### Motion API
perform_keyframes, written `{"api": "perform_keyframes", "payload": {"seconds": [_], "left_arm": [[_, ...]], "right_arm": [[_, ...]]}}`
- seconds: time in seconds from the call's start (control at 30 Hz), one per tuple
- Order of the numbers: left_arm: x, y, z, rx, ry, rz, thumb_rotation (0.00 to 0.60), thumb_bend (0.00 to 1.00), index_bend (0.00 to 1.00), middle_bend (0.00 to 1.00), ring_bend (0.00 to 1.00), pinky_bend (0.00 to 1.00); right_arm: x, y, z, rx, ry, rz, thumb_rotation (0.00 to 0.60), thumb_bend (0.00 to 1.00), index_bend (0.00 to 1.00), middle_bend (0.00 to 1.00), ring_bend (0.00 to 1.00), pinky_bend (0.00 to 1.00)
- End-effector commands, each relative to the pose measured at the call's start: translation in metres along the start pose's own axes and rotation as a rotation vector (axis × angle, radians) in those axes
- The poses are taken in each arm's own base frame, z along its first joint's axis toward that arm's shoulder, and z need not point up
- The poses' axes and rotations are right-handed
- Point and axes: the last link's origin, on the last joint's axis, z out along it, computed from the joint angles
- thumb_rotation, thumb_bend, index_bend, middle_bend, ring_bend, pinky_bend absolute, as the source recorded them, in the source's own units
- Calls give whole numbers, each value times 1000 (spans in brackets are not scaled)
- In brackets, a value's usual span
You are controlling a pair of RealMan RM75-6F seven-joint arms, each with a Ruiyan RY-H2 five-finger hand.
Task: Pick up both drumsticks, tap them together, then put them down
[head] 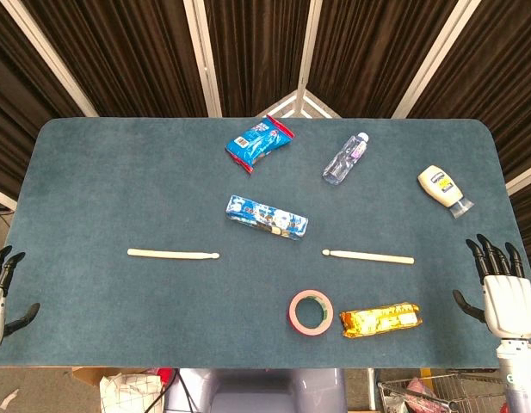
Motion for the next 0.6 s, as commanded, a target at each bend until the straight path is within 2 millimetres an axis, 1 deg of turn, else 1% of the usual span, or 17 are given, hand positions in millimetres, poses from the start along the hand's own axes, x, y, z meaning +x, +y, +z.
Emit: {"api": "perform_keyframes", "payload": {"seconds": [0.03,0.23,0.33,0.47,0.6], "left_arm": [[0,0,0,0,0,-2,600,302,159,62,0,0],[0,-1,-1,1,-9,-3,600,302,157,62,0,0],[1,-1,-1,2,-5,-6,600,302,153,62,0,0],[2,-2,-1,3,1,-12,600,302,134,64,0,0],[1,-1,-1,2,-6,-13,600,302,133,65,0,0]], "right_arm": [[0,0,0,-1,-4,0,600,268,125,84,160,11],[-1,-1,0,0,-13,-1,600,267,128,106,178,11],[0,-2,0,5,-14,3,600,268,149,131,190,11],[0,-4,1,12,-8,17,600,268,205,236,244,11],[-1,-4,1,10,-5,30,600,268,226,245,249,11]]}}
